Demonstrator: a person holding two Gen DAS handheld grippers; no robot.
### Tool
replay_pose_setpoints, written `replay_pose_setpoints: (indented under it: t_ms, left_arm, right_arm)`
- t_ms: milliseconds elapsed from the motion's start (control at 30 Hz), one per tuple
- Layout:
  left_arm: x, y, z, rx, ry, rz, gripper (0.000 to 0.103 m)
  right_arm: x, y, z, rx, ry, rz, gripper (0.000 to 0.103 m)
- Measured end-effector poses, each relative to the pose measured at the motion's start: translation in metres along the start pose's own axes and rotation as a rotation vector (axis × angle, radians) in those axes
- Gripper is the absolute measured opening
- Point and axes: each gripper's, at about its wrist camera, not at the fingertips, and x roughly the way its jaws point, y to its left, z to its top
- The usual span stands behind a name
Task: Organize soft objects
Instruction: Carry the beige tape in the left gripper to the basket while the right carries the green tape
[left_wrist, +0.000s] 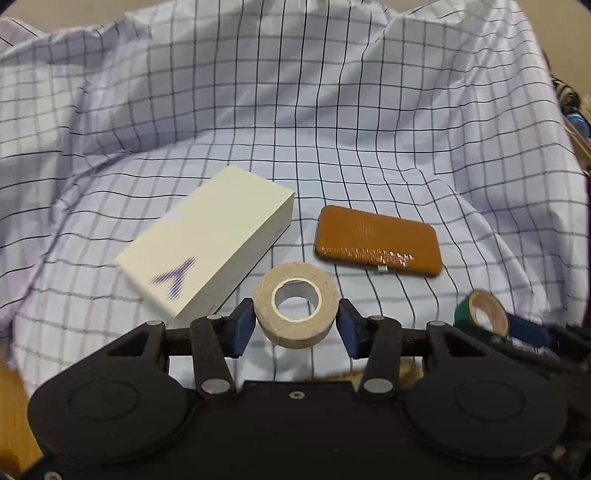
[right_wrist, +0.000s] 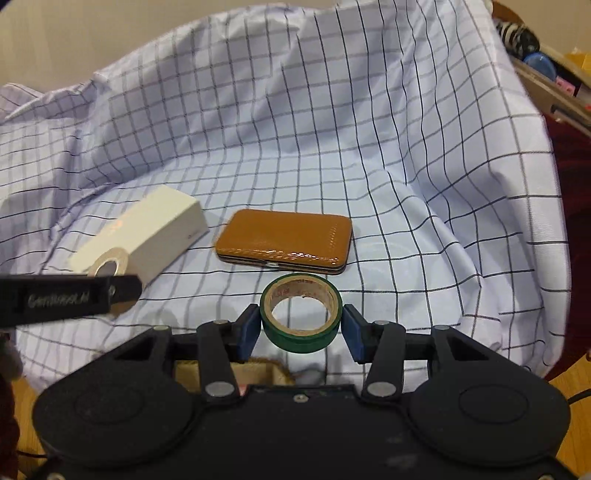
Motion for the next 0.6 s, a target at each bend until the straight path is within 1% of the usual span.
replay_pose_setpoints:
  t_ms: [200, 400, 600]
  left_arm:
    - [-0.045, 0.013, -0.033, -0.017, -0.037, 0.01, 0.047]
    - [-0.073, 0.022, -0.068, -0.053, -0.052, 0.012, 0.047]
    - [-0.093, 0.021, -0.097, -0.083, -0.07, 0.015, 0.047]
  right_arm:
    - [-0.045, 0.011, -0.023, -0.028, -0.046, 0.029, 0.047]
    - [-0.082, 0.018, -0.055, -0.044, -0.065, 0.062, 0.047]
    - [-0.115, 0.023, -0.084, -0.05, -0.096, 0.096, 0.047]
